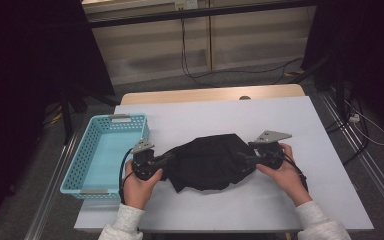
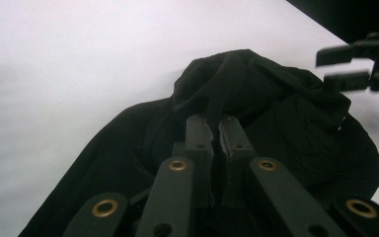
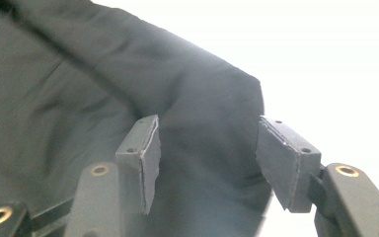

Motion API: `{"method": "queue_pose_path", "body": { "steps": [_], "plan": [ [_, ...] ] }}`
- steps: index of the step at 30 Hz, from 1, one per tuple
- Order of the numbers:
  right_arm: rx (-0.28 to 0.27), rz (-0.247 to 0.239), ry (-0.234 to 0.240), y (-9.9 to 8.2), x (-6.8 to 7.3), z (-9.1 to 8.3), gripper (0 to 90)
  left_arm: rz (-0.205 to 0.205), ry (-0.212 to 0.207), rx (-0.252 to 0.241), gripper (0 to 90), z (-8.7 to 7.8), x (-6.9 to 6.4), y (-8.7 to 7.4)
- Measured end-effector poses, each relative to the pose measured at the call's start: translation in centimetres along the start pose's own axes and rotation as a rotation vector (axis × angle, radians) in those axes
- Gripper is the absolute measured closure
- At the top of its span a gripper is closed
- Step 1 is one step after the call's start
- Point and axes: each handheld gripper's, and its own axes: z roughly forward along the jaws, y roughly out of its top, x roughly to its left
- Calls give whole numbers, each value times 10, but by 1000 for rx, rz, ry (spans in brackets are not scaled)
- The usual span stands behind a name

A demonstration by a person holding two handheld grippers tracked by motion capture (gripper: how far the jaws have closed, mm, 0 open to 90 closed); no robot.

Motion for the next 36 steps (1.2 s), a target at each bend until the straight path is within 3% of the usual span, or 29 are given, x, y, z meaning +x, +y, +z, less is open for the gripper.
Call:
{"method": "queue_pose_path", "body": {
  "steps": [2, 3, 8, 11, 14, 17, 21, 25, 27, 28, 29, 36],
  "plan": [
    [6, 12, -20, 1, -5, -3, 433, 0, 0, 1, 849, 0, 0, 0],
    [51, 3, 1, -3, -5, 1, 430, 2, 1, 5, 848, 0, 0, 0],
    [130, -51, 42, -14, 4, 16, 444, 7, -3, 11, 847, 1, -1, -1],
    [115, -51, 65, -15, 11, 20, 461, 3, -3, 8, 847, 1, 0, -1],
    [108, -27, 75, -16, 11, 21, 558, -4, -3, 11, 847, 2, 0, -2],
    [109, -9, 93, -17, 8, 17, 808, -1, -4, 12, 847, 3, -1, -2],
    [116, 15, 93, -16, 6, 14, 842, 1, -6, 12, 846, 3, -2, -1],
    [55, 96, 102, -14, -6, 1, 841, 0, -8, 13, 846, 4, -1, -1],
    [-20, 164, 86, -12, -20, -16, 834, 0, -7, 11, 846, 4, 0, -1],
    [-20, 164, 86, -12, -20, -16, 834, 0, -2, 6, 846, 5, 0, -1],
    [-63, 202, 74, -13, -27, -25, 838, -3, -1, 6, 846, 5, 0, -1],
    [-83, 284, 44, -21, -42, -38, 856, -3, -2, 3, 846, 9, 1, -1]
  ]
}}
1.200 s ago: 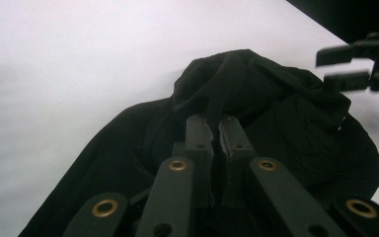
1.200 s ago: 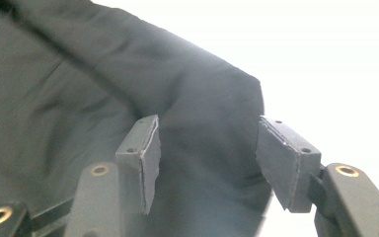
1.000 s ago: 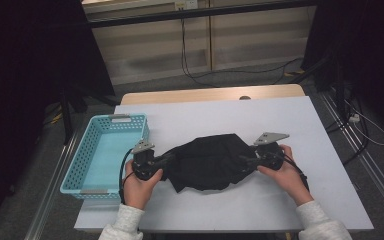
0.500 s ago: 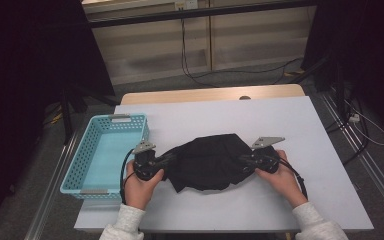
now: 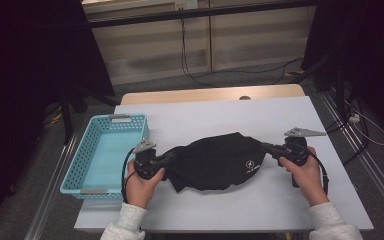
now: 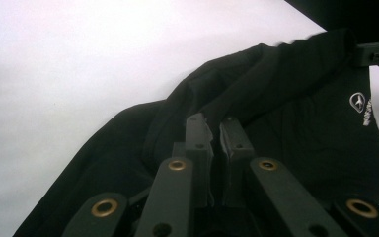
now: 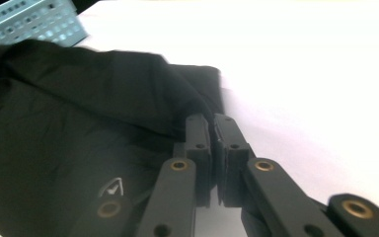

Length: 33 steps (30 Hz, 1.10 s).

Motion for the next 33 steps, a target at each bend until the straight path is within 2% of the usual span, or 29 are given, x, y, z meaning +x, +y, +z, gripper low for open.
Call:
{"method": "queue_pose_path", "body": {
  "steps": [2, 3, 6, 10, 13, 15, 16, 19, 21, 25, 30, 31, 32, 33],
  "plan": [
    [11, 18, -26, -5, -5, 1, 856, 4, 2, 4, 846, 4, 0, 0],
    [35, 44, -47, -10, -9, 4, 856, -1, -4, 0, 845, 6, 0, 0],
    [66, 65, -57, -14, -12, 7, 845, -1, 11, -7, 817, 13, -1, 0],
    [84, 45, -79, -17, -12, 10, 821, 10, 28, -25, 652, 16, -1, 0],
    [75, 38, -83, -16, -11, 9, 812, 12, 17, -50, 565, 12, -3, 4],
    [72, 30, -84, -16, -10, 9, 803, 40, 17, -56, 487, 9, -5, 7],
    [70, 27, -84, -16, -10, 9, 797, 40, 16, -56, 456, 9, -6, 8],
    [65, 18, -88, -15, -9, 7, 802, 35, -10, -50, 404, 6, -7, 9],
    [59, 22, -102, -14, -10, 5, 810, 50, -30, -52, 366, 2, -9, 11],
    [54, 29, -96, -15, -11, 5, 813, 48, -55, -43, 315, 0, -12, 12],
    [53, 23, -94, -14, -10, 5, 805, 84, -66, -25, 301, 0, -16, 10],
    [59, 16, -108, -13, -10, 3, 750, 87, -62, -18, 295, -1, -15, 8],
    [59, 16, -108, -13, -10, 3, 750, 87, -62, -18, 293, -1, -15, 8],
    [42, -4, -122, -11, -10, 0, 692, 86, -61, -14, 293, -1, -14, 8]
  ]
}}
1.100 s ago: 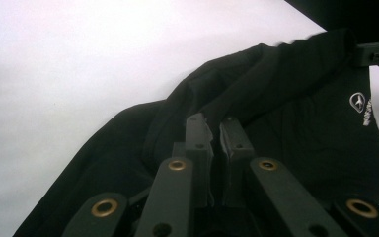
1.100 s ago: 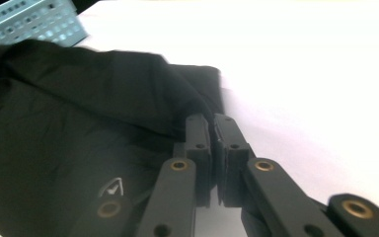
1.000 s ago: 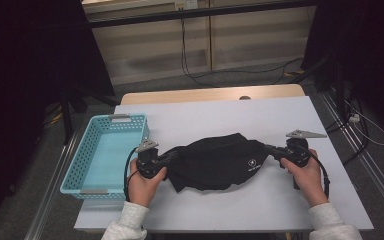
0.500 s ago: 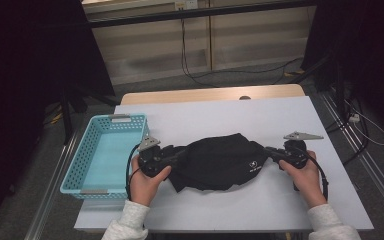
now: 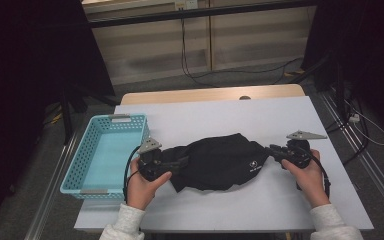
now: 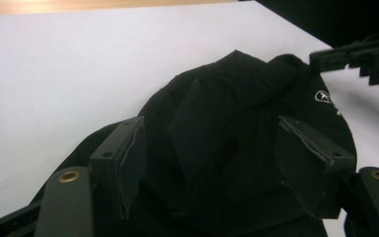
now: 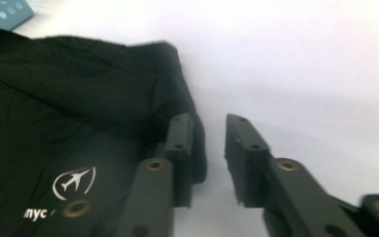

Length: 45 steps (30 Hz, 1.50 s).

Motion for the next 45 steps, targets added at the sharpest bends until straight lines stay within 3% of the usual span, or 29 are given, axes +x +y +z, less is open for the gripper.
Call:
{"method": "queue_pose_path", "body": {
  "steps": [1, 3, 4, 8, 13, 16, 20, 23, 26, 30, 34, 39, 45],
  "plan": [
    [0, 0, 0, 0, 0, 0, 692, 0, -2, 4, 293, 0, 1, -1],
    [1, -35, 2, 3, 1, -3, 589, 6, 0, 13, 293, -1, 1, -2],
    [-12, -75, 6, 5, 5, -5, 539, 11, 2, 15, 293, 0, 2, -3],
    [-1, -123, 27, 7, 10, -3, 443, 10, -4, 16, 293, -2, 3, -3],
    [33, -127, 27, 5, 9, 6, 357, 8, -8, 27, 293, 0, 3, -5],
    [52, -125, 28, 4, 10, 12, 364, 15, -3, 30, 288, 0, 3, -5],
    [81, -179, -5, 4, 14, 17, 455, 12, 0, 28, 265, -1, 4, -6],
    [67, -161, 6, 5, 13, 13, 564, 15, 4, 18, 239, -4, 4, -5],
    [88, -146, 23, 3, 12, 14, 618, 25, 3, 21, 221, -6, 4, -4],
    [94, -147, 25, 1, 13, 17, 673, 39, -17, 38, 188, -5, 0, -5],
    [89, -150, 19, 1, 14, 19, 669, 71, -13, 63, 192, -2, 0, -7],
    [79, -141, 23, 0, 15, 19, 643, 101, 9, 75, 331, 0, 0, -10],
    [82, -152, 22, 0, 16, 18, 516, 82, 37, 49, 595, 0, 1, -12]
  ]
}}
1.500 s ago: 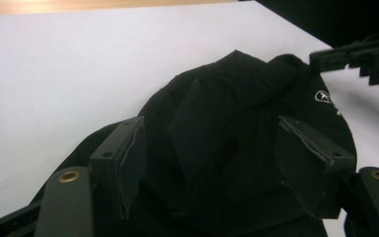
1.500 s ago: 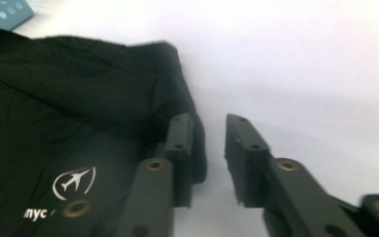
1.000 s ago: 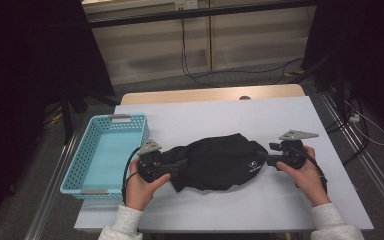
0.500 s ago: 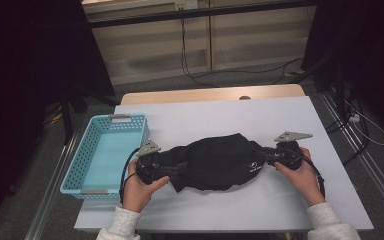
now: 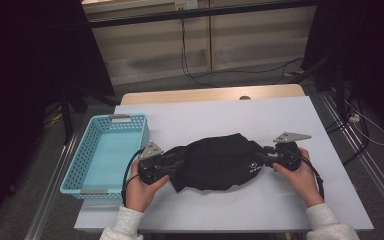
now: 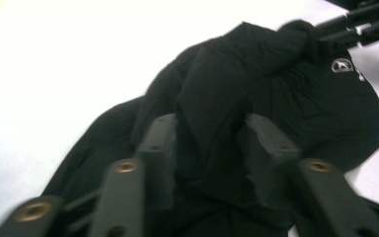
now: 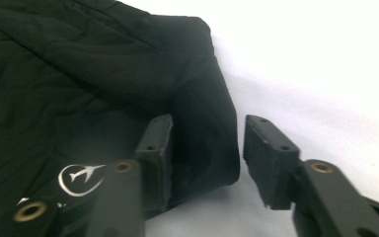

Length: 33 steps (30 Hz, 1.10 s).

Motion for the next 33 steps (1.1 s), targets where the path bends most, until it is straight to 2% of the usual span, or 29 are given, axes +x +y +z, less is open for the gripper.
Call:
{"method": "queue_pose_path", "body": {
  "steps": [2, 3, 4, 7, 9, 12, 13, 15, 16, 17, 19, 21, 23, 26, 27, 28, 29, 33],
  "plan": [
    [-7, -9, -2, 1, 1, -1, 504, -6, -9, -4, 661, 0, -1, 0],
    [-8, -30, -15, 1, 2, -1, 500, -6, -8, -4, 735, 0, -1, 1],
    [-8, -30, -15, 1, 2, -1, 500, -15, -13, -3, 735, 0, -1, 1],
    [-5, -49, -21, 1, 3, 0, 506, -38, -16, -13, 832, -1, -2, 2],
    [-5, -51, -6, 0, 4, 1, 534, -47, -14, -18, 844, -3, -1, 3],
    [18, -66, -9, -2, 6, 2, 582, -67, -14, -41, 858, -6, 0, 5],
    [22, -75, -9, -3, 6, 3, 635, -64, -5, -48, 862, -8, 1, 6],
    [24, -75, -7, -3, 6, 3, 669, -76, -8, -59, 863, -9, 2, 6],
    [23, -70, 1, -4, 6, 3, 689, -79, -9, -58, 863, -9, 3, 6],
    [0, -37, 27, -5, 3, 1, 755, -83, -6, -60, 863, -9, 3, 6],
    [-19, -19, 33, -4, -1, -4, 784, -95, -9, -63, 862, -10, 4, 6],
    [-30, -9, 37, -4, -2, -7, 791, -106, -3, -66, 863, -10, 6, 6],
    [-56, 13, 63, -3, -4, -13, 802, -113, 11, -79, 863, -12, 8, 7],
    [-110, 63, 111, -2, -11, -23, 815, -137, 21, -100, 866, -16, 11, 9],
    [-141, 95, 121, -2, -17, -30, 820, -152, 24, -115, 868, -18, 13, 9],
    [-141, 95, 121, -2, -17, -30, 820, -152, 24, -115, 868, -18, 13, 9],
    [-172, 135, 131, -3, -24, -36, 823, -157, 20, -118, 868, -19, 13, 9],
    [-180, 152, 124, -6, -30, -41, 825, -176, 29, -109, 868, -16, 16, 7]
  ]
}}
